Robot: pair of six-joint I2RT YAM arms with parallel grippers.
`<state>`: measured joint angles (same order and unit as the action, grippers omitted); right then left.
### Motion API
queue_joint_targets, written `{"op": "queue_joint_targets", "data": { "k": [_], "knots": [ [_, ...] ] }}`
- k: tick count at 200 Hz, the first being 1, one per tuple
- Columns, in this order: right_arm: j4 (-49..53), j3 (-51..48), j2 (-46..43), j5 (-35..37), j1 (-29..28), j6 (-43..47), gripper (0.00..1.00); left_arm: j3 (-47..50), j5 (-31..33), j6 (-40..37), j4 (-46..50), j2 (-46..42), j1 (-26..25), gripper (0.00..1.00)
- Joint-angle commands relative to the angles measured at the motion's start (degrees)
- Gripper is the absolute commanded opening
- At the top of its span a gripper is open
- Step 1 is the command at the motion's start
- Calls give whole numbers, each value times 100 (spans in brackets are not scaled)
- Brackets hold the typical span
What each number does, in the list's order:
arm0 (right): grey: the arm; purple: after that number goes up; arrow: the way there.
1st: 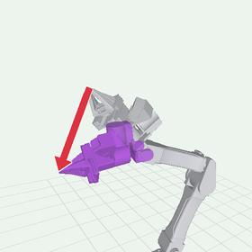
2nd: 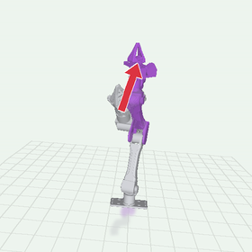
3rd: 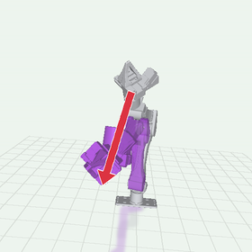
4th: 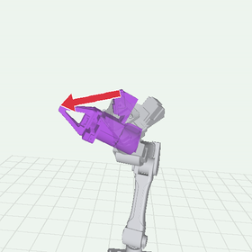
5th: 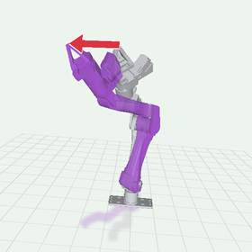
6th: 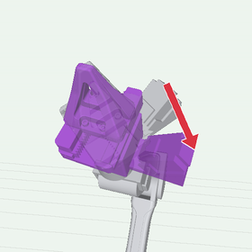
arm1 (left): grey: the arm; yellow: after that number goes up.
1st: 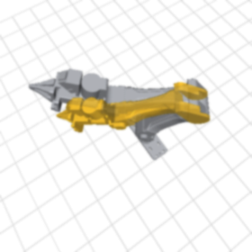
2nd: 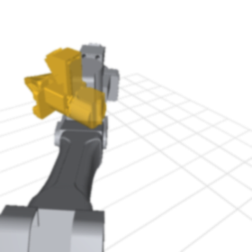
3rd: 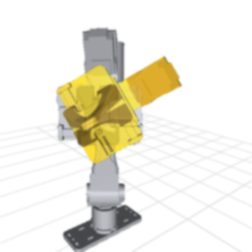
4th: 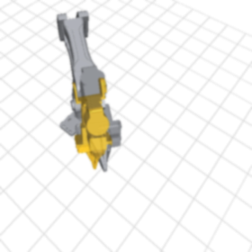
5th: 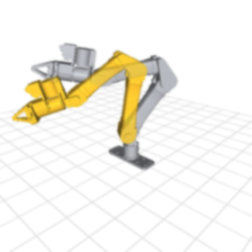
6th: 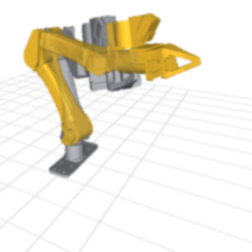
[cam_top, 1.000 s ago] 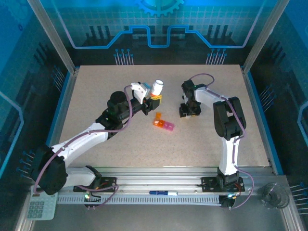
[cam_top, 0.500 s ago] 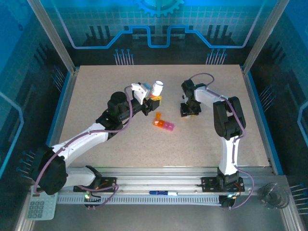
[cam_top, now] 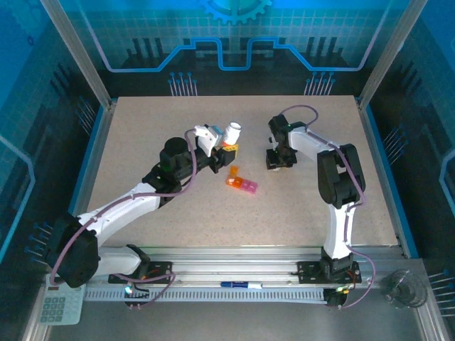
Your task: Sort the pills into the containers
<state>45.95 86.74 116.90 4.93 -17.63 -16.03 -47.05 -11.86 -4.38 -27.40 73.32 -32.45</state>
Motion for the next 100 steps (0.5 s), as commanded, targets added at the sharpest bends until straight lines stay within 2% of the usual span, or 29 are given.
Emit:
{"op": "queue_joint_targets", "data": {
  "k": [1, 100],
  "knots": [
    [27, 77, -306, -119, -62, -14, 42, 101, -30, 26, -239, -29, 33, 0],
    [-377, -842, -802, -280, -175, -136, 43, 168, 81, 107, -171, 33, 30, 0]
  ]
}}
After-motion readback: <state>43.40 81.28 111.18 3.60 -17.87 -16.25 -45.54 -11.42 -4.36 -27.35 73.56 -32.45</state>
